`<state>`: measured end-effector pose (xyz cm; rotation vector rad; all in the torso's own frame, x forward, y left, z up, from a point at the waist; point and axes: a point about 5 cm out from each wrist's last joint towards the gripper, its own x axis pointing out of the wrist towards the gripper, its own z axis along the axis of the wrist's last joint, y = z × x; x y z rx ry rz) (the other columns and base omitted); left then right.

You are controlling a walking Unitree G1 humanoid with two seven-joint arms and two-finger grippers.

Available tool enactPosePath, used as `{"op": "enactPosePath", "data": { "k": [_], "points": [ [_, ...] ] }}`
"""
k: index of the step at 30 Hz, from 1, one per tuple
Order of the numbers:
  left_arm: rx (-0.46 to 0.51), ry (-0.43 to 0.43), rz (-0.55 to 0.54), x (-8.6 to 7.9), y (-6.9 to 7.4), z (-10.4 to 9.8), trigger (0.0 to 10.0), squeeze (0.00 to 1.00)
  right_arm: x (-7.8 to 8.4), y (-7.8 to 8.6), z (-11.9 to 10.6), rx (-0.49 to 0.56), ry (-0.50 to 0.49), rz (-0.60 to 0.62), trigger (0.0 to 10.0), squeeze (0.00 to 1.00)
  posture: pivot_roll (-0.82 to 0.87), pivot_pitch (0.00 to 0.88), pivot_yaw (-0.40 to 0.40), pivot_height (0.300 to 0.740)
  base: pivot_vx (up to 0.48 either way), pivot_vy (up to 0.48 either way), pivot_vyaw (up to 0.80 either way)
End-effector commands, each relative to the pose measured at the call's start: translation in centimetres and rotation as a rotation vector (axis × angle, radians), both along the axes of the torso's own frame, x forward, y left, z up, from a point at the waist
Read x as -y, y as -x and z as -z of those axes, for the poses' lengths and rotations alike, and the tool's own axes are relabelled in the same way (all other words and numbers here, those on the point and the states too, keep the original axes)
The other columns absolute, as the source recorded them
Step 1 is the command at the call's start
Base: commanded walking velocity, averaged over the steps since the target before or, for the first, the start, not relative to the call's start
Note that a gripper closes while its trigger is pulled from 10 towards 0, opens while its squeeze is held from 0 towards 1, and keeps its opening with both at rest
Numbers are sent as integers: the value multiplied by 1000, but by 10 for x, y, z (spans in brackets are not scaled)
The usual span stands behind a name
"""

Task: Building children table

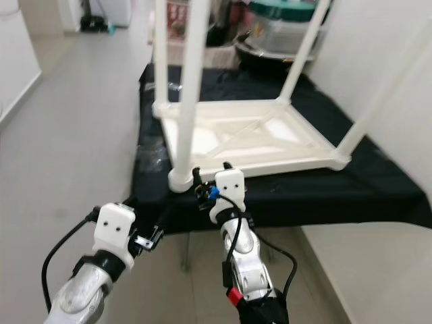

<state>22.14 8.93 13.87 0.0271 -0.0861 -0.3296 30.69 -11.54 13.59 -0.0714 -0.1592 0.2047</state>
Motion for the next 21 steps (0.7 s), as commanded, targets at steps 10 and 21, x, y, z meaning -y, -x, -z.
{"op": "enactPosePath", "data": {
  "k": [10, 21],
  "points": [
    [-31, 16, -42, -8, -1, 5, 10000, 0, -24, -5, -16, -14, -62, -259, 10000, 0, 67, 45, -101, 740, 0, 0, 0],
    [-37, 16, -39, -9, 0, 7, 10000, 0, -24, -3, -35, 12, -97, -392, 10000, 0, 62, 36, -101, 740, 0, 0, 0]
  ]
}}
